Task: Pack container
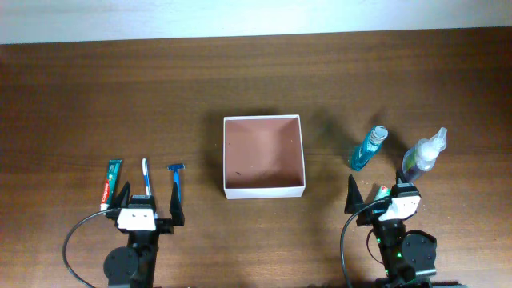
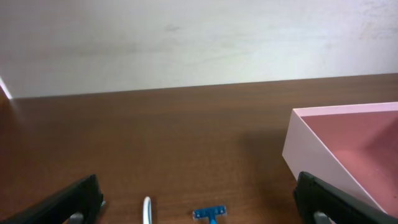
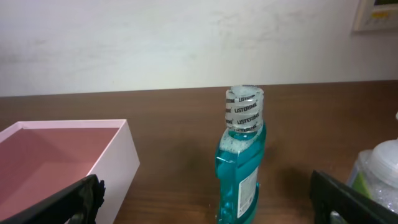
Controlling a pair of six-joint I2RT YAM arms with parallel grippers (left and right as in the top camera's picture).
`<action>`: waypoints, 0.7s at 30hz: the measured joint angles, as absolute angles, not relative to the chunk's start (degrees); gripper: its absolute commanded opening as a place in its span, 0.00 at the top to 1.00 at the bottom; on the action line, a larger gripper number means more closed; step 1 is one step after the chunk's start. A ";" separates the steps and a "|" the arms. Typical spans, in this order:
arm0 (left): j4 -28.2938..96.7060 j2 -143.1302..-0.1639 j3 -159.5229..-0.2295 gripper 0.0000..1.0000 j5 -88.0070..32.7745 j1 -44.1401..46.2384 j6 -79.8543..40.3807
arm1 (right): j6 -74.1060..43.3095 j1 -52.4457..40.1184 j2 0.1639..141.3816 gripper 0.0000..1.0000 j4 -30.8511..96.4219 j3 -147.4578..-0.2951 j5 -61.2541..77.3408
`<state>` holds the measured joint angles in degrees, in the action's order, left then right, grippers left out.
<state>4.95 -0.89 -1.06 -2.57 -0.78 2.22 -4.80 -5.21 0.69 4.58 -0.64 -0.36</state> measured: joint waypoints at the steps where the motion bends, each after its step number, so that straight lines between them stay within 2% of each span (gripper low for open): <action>1: 6.20 -0.91 -1.54 0.01 -2.57 -0.78 1.63 | -5.06 -5.21 0.78 0.02 5.41 -0.97 -0.23; 11: 18.74 -7.77 -18.00 0.01 -2.59 -0.78 -4.97 | -6.02 -5.21 10.81 0.02 22.20 -15.84 0.12; 21: 33.93 -33.23 -43.72 0.00 -2.57 -0.78 -5.89 | -6.04 -5.06 38.35 0.02 36.56 -46.17 0.08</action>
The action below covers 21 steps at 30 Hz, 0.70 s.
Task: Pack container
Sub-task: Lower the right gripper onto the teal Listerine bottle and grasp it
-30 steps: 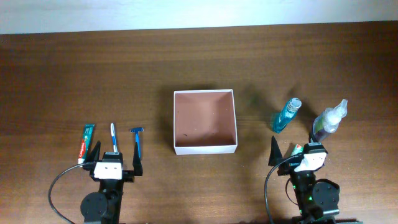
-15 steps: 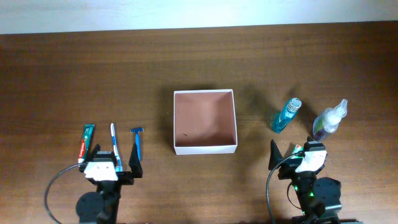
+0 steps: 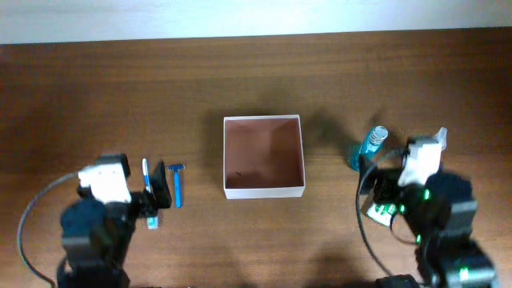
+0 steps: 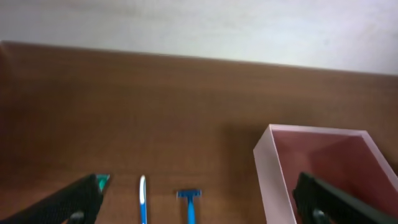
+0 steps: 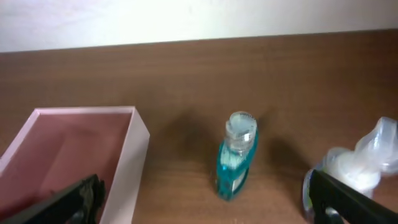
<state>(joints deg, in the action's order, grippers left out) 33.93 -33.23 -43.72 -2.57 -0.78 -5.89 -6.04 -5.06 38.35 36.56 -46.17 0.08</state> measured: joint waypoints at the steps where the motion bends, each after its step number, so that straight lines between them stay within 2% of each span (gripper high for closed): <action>1: 35.46 -35.42 -45.87 0.01 -2.59 -0.78 -5.89 | -6.02 -5.02 40.71 0.02 37.91 -48.64 0.10; 12: 48.75 -51.64 -58.85 0.01 -2.59 -0.78 -5.56 | -8.56 -4.27 75.44 0.02 65.49 -85.41 0.80; 17: 50.65 -55.20 -59.16 0.00 -2.57 -0.78 -5.39 | -10.11 -0.62 86.32 0.02 70.11 -94.13 5.78; 21: 50.96 -56.49 -59.16 0.01 -2.57 -0.78 -5.39 | -10.59 1.74 89.78 0.02 70.74 -94.94 7.64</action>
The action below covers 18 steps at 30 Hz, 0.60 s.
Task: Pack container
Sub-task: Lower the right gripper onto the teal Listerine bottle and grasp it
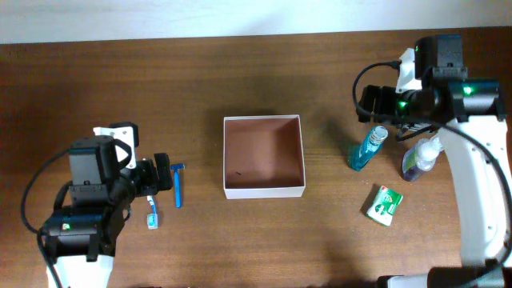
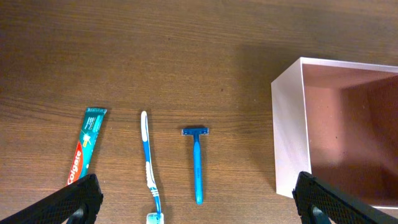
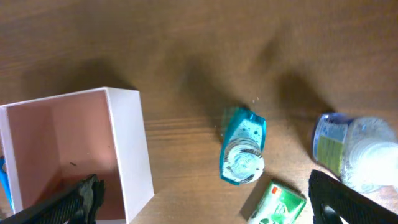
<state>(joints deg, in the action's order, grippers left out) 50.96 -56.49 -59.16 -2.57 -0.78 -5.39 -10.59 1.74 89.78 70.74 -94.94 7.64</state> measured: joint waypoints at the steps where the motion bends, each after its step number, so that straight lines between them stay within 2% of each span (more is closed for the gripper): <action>1: 51.00 -56.60 -59.16 0.00 -2.59 -0.78 -5.39 | -10.74 2.59 90.96 0.02 71.18 -94.96 8.01; 11: 51.00 -56.64 -59.16 0.01 -2.57 -0.78 -5.39 | -13.17 3.62 97.62 0.02 71.42 -92.33 8.27; 18: 51.00 -56.64 -59.16 0.01 -2.57 -0.78 -5.39 | -14.83 3.62 100.44 0.02 65.56 -85.12 8.27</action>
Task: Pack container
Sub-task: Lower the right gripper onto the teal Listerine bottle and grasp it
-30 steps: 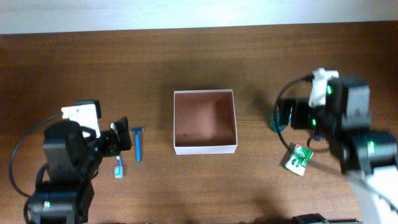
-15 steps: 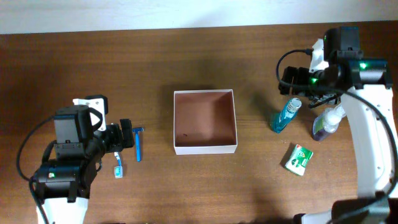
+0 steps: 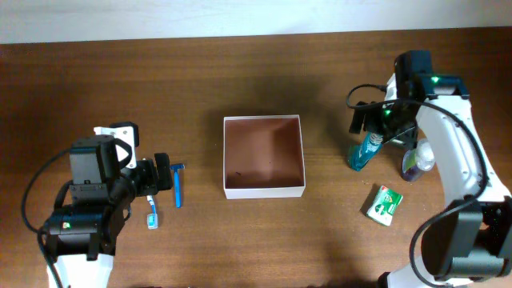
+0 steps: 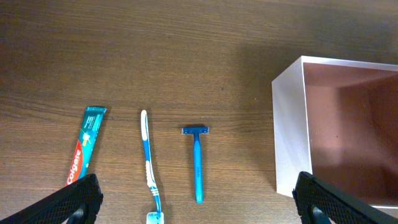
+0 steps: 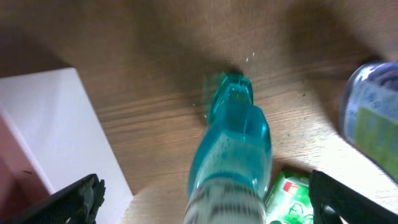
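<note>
The pink-lined white box [image 3: 264, 156] stands open at the table's middle. Toothpaste tube [image 4: 84, 155], toothbrush [image 4: 148, 165] and blue razor [image 4: 197, 162] lie side by side left of the box [image 4: 286, 137]. My left gripper [image 4: 196, 208] hangs open high above them. The teal mouthwash bottle [image 5: 233, 149] stands upright right of the box. My right gripper [image 5: 208, 205] is open just over its cap, one finger on each side; in the overhead view the right gripper [image 3: 376, 124] sits above the bottle [image 3: 368, 148].
A clear spray bottle [image 3: 418, 160] stands just right of the mouthwash, close to my right arm. A green pack [image 3: 383, 205] lies flat in front of both bottles. The box's white wall [image 5: 50, 124] is to the left of the mouthwash.
My right gripper has come down and nearer over the mouthwash bottle, which now fills its wrist view. The left arm and all the items stay where they were.
Both arms first sat low at the near table edge, grippers open and looking level. Then both were raised. Then the left hung over the toothpaste, toothbrush and razor, the right high over the bottles. Now the right is close above the mouthwash.
</note>
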Controlling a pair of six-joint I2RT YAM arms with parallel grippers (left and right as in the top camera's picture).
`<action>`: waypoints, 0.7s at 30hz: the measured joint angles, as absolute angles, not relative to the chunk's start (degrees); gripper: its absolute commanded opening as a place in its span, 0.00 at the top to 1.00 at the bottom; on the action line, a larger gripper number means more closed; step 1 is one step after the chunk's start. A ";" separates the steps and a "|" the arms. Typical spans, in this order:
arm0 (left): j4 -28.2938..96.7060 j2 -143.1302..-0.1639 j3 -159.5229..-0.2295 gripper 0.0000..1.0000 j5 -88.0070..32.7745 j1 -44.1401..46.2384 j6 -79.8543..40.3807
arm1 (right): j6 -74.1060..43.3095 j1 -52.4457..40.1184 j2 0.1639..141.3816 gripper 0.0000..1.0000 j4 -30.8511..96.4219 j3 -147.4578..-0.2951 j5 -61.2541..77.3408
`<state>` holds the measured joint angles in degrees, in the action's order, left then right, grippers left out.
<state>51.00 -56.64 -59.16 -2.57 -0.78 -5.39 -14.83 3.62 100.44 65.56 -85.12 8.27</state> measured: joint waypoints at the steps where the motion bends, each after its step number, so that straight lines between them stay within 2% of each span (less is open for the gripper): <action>1: 51.03 -56.64 -59.16 0.01 -2.57 -0.78 -5.39 | -14.92 3.62 100.57 0.02 64.40 -84.12 8.27; 6: 51.03 -56.64 -59.16 0.01 -2.57 -0.78 -5.39 | -15.05 3.62 100.64 0.02 61.17 -81.17 8.27; 15: 51.03 -56.64 -59.16 0.01 -2.57 -0.78 -5.39 | -15.27 3.62 100.64 0.34 60.66 -81.03 7.57; 21: 51.03 -56.64 -59.16 0.01 -2.57 -0.78 -5.39 | -15.20 3.62 100.64 0.43 60.60 -81.03 7.40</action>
